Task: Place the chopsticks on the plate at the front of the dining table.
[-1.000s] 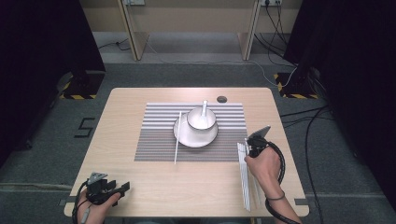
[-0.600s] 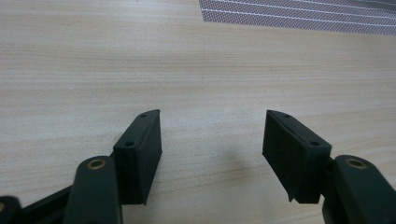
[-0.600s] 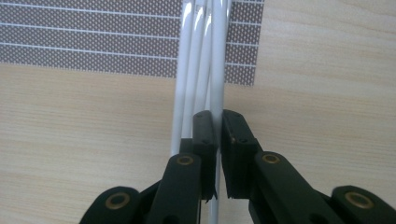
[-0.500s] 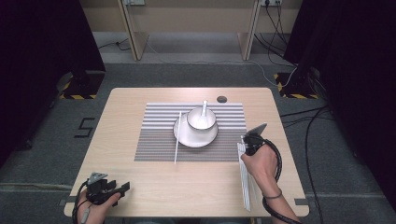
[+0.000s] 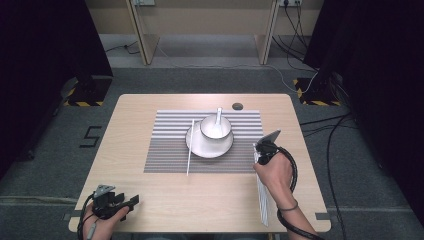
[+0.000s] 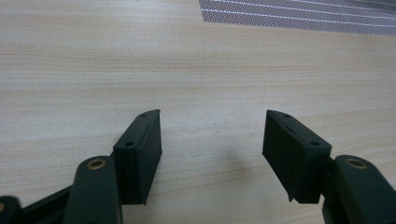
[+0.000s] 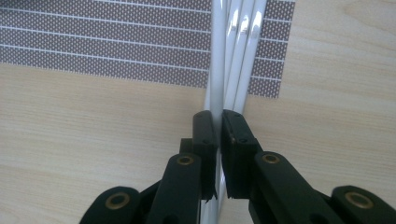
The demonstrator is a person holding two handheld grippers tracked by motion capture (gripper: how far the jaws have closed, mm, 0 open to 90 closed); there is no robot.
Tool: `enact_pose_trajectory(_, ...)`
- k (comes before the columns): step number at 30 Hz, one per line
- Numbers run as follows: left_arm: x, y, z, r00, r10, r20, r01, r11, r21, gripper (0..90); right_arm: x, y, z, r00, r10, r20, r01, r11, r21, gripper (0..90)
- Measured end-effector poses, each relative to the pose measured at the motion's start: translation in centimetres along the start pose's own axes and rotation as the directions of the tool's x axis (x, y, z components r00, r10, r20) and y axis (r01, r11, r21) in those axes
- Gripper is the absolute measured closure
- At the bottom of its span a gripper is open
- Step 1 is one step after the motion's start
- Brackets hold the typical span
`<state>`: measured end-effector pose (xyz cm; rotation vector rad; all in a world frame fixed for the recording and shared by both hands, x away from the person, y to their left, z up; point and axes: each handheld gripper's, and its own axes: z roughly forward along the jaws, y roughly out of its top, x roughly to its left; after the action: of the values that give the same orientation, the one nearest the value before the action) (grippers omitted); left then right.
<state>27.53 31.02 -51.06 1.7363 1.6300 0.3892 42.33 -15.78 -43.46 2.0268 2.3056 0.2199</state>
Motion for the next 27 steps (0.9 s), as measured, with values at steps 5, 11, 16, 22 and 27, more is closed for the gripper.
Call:
enact_pose_trajectory(5, 0.0, 0.0, 0.0, 1.0000, 0.000, 0.000, 0.000, 1.0000, -0.001, 37.3, 0.5, 0.1, 0.0, 1.0000, -0.007, -0.001, 0.007, 1.000, 0.002, 84.9)
enact_pose_trajectory(11, 0.0, 0.0, 0.0, 1.0000, -0.001, 0.000, 0.001, 1.0000, -0.001, 37.3, 1.1, 0.3, 0.0, 0.9998, -0.018, -0.004, 0.018, 1.000, 0.004, 84.9)
enact_pose_trajectory(16, 0.0, 0.0, 0.0, 1.0000, -0.001, 0.001, 0.001, 1.0000, -0.001, 37.4, 1.6, 0.5, -0.1, 0.9995, -0.030, -0.004, 0.030, 1.000, 0.003, 84.9)
enact_pose_trajectory(22, 0.0, 0.0, 0.0, 1.0000, 0.001, 0.001, -0.001, 1.0000, -0.001, 37.4, 2.2, 0.7, -0.2, 0.9991, -0.040, -0.009, 0.040, 0.999, 0.000, 84.9)
enact_pose_trajectory(27, 0.0, 0.0, 0.0, 1.0000, 0.001, 0.002, -0.001, 1.0000, 0.000, 37.3, 2.6, 0.8, -0.3, 0.9990, -0.044, -0.010, 0.044, 0.999, -0.001, 84.9)
